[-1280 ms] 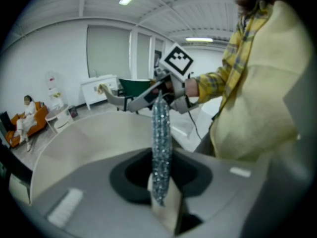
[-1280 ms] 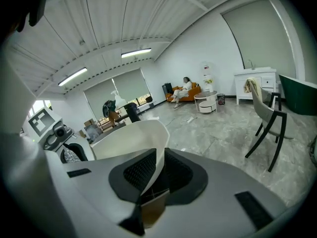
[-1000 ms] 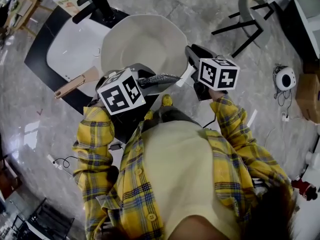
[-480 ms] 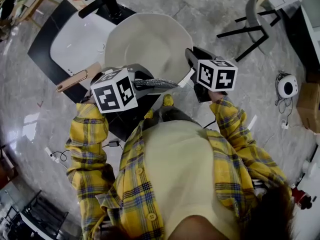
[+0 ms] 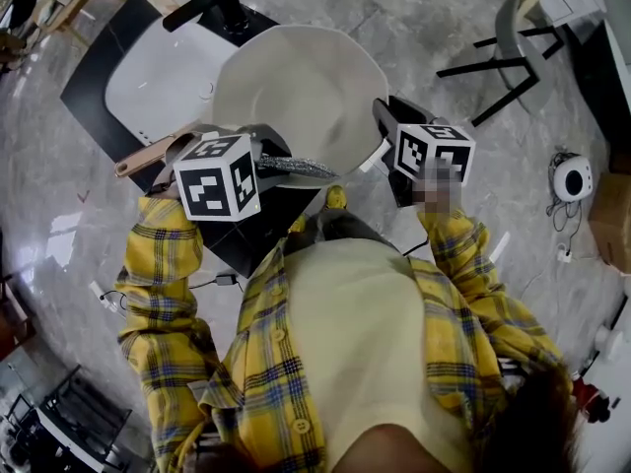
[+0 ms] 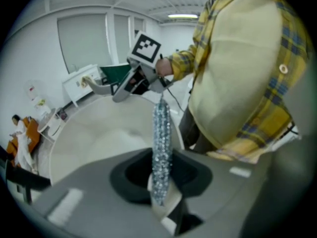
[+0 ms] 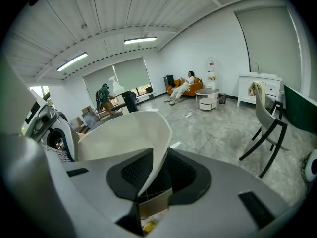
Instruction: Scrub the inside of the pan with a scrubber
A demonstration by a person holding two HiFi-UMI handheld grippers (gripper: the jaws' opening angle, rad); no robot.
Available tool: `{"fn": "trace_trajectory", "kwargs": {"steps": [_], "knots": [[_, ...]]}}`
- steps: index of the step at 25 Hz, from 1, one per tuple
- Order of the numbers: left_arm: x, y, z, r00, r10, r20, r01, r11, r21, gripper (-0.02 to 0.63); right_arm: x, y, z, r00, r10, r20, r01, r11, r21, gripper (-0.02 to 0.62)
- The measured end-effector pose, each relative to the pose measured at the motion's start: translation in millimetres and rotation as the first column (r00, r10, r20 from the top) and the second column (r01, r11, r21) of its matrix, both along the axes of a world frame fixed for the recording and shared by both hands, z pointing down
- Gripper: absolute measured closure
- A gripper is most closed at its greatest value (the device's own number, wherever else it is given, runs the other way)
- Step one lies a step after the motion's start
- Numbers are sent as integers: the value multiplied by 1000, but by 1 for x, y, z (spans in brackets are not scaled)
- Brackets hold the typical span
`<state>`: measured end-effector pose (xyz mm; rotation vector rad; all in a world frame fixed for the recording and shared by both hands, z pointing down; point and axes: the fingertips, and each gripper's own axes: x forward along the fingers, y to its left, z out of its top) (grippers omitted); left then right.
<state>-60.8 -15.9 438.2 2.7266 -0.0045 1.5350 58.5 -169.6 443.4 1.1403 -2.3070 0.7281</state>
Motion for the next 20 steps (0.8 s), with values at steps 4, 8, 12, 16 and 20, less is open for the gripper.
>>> {"fn": "trace_trajectory", "kwargs": {"steps": [4,8,12,16,20], "knots": [[-11,-1,3,998,38,55,-39,999,15,522,-1,0,0,1000,-4,11,4,1000,-4,532],[-19,0,6,988,99,116,-104,994,41,522,-1,0,0,1000,-8,14,8,1000,-8,532],[-24,4,10,964,184,191,-200,977,68,522,-1,1,-1,1000,-14,19,14,1000,-6,532],[-30,2,13,941,235,244,-260,962,77,522,-1,1,0,1000,-20,18,20,1000,-5,532],[-41,-1,14,911,282,302,-318,945,76,522,-1,0,0,1000,-22,21,22,1000,-5,531]]}}
